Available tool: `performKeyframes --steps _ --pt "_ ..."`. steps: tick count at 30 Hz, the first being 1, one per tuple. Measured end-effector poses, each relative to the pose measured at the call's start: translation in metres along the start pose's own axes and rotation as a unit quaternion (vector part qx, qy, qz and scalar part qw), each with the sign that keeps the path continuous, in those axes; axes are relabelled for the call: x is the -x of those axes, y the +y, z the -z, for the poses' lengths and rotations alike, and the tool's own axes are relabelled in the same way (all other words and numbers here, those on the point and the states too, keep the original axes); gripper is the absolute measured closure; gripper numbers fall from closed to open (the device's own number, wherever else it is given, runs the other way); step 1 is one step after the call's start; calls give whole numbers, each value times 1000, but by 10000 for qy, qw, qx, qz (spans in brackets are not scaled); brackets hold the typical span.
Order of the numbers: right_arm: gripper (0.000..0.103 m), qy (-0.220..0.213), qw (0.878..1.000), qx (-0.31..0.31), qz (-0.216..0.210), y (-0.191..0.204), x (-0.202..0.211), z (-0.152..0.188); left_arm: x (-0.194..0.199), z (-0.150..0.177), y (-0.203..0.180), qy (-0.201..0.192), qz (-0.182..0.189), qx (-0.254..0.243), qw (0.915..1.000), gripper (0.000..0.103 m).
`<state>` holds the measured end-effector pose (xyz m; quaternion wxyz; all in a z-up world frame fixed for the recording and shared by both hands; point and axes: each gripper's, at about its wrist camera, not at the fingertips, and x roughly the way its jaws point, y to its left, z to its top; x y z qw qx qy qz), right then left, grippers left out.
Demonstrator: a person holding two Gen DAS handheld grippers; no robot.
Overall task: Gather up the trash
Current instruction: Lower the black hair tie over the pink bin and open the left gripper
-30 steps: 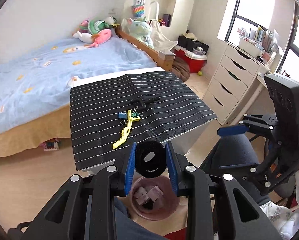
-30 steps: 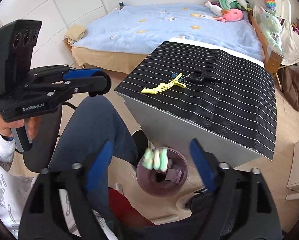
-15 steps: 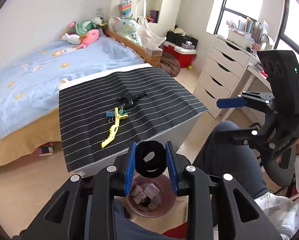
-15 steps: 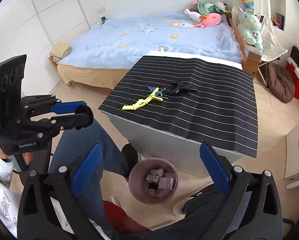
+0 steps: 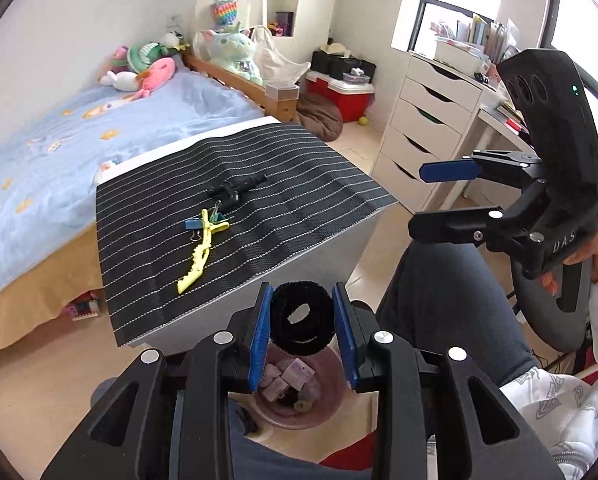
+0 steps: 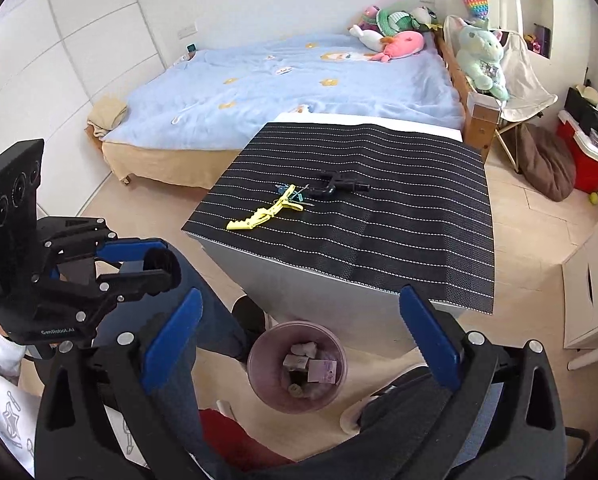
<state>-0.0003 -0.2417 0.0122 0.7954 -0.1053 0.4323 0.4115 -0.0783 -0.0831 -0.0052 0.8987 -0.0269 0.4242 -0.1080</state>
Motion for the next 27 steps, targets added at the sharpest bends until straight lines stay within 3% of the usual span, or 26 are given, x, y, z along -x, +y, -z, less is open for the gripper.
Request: performKeyframes --steps 2,4,6,14,27 --pt "6 2 10000 -25 3 -1 0 0 -2 0 -2 65 32 -29 10000 61" --pt "6 0 10000 -42 8 -2 0 0 -4 0 -3 84 84 -15 9999 29" --pt "6 -6 10000 -58 10 -3 1 0 -5 1 0 67 168 67 9998 11" --pt "6 11 10000 -91 27 -4 -1 1 -6 1 4 29 -123 194 9997 8" --pt "6 19 10000 -72 35 -4 -2 2 -4 -1 16 -60 -219 452 9987 8"
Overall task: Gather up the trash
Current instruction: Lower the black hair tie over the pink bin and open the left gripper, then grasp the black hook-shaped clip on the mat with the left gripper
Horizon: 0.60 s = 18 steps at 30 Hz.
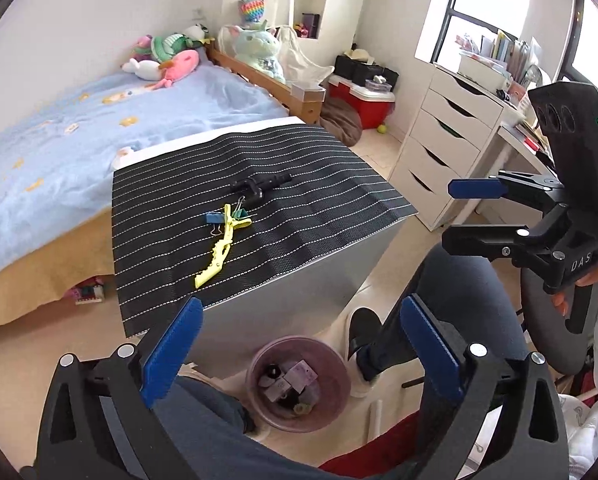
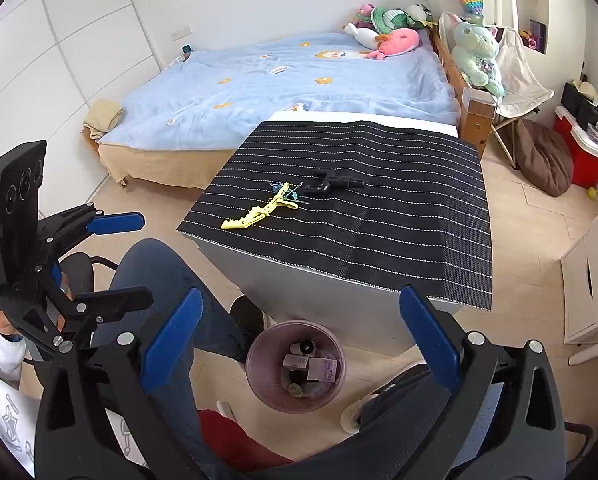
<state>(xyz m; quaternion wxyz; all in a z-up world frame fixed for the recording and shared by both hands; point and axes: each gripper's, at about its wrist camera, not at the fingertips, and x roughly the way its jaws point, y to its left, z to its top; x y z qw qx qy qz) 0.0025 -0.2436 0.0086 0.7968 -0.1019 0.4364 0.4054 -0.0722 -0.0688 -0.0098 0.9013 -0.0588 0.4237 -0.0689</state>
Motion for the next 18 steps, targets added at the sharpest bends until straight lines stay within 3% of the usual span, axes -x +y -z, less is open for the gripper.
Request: performKeyframes --steps 8,18 --pt "6 -25 10000 -27 93 -5 -1 -8 -1 -10 9 -23 -17 204 9998 8" --pt "6 -83 9996 -186 192 -25 -11 -27 -19 -47 26 4 26 569 9984 8"
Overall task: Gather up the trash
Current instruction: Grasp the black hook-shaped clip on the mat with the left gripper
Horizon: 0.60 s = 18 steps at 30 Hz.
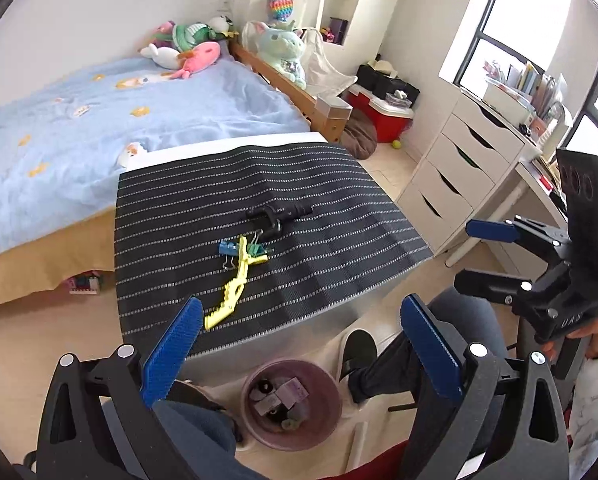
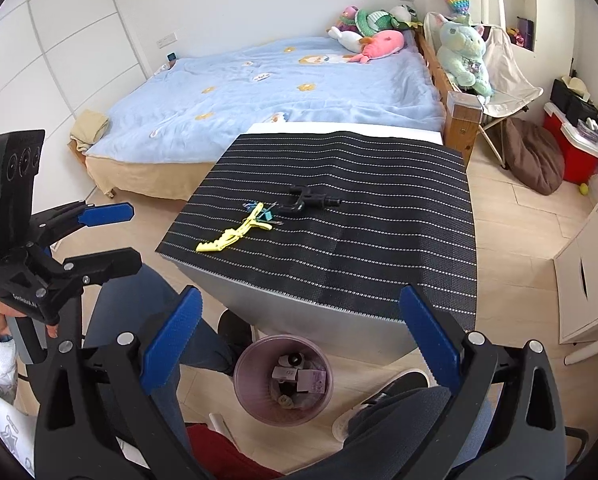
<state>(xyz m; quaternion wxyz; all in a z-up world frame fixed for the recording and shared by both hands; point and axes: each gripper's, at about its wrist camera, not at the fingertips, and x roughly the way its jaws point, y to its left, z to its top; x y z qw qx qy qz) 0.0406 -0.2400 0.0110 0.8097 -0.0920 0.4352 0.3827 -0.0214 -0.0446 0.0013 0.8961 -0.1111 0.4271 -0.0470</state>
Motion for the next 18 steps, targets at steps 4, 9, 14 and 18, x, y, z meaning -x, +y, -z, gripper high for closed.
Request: performKeyframes --steps 4,9,14,18 --pt "6 -1 10000 -19 54 -7 -8 -7 -12 -22 4 32 53 131 9999 8" --pt "6 8 10000 -57 74 -14 -16 -11 -33 -51 7 193 156 264 9993 8" --pt "6 38 9999 -119 73 -20 -21 -11 -62 -73 11 466 200 404 9979 8" --pt "6 44 9998 -157 75 -23 -23 -10 -91 -88 19 757 217 638 9949 8"
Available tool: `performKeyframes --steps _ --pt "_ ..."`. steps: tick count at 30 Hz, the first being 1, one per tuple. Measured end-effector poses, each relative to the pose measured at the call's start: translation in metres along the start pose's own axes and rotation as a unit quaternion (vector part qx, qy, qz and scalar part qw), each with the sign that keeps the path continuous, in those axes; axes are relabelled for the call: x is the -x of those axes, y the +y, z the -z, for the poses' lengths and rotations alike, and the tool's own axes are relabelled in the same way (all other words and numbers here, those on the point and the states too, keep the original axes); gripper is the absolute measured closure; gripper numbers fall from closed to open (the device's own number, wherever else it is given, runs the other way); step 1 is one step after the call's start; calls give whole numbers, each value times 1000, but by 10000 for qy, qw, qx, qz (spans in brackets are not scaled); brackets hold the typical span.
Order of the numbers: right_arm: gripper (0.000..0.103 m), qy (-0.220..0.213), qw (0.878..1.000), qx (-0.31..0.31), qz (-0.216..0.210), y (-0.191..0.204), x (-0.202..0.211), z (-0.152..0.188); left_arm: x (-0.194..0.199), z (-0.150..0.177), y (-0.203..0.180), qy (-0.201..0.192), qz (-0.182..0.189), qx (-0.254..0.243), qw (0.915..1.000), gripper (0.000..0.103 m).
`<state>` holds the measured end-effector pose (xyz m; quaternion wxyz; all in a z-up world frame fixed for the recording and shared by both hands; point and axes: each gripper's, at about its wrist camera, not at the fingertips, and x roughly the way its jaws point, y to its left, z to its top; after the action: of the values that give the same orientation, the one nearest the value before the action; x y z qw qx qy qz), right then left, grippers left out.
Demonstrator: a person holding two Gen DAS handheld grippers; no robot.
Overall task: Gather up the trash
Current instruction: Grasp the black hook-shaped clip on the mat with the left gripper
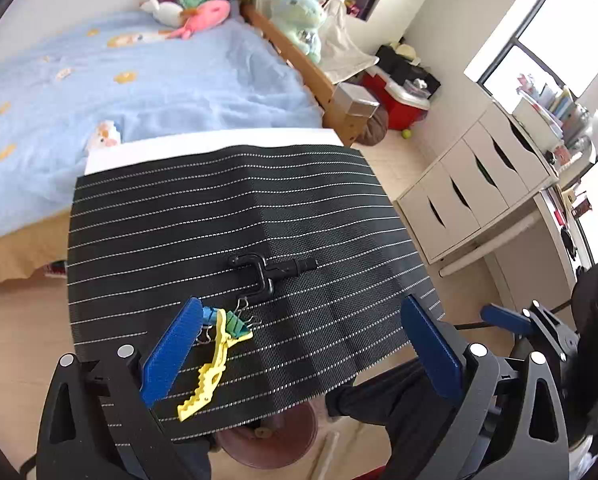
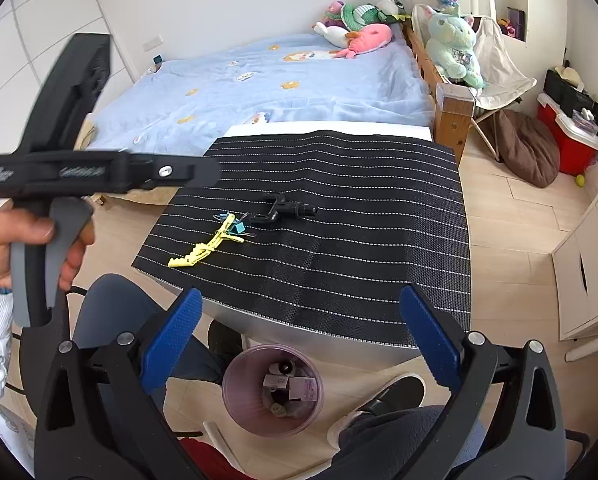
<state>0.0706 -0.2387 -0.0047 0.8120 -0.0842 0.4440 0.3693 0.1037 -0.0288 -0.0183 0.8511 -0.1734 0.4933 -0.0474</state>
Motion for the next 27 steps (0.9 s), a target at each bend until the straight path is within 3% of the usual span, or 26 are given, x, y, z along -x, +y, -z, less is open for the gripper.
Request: performKeyframes --steps 14,27 --pt "6 3 9999 -120 -17 -9 -2 4 -78 -28 12 914 9 614 9939 8" --pt "6 -3 9998 -211 -18 -18 -3 6 -112 -30 17 1224 146 872 9885 8"
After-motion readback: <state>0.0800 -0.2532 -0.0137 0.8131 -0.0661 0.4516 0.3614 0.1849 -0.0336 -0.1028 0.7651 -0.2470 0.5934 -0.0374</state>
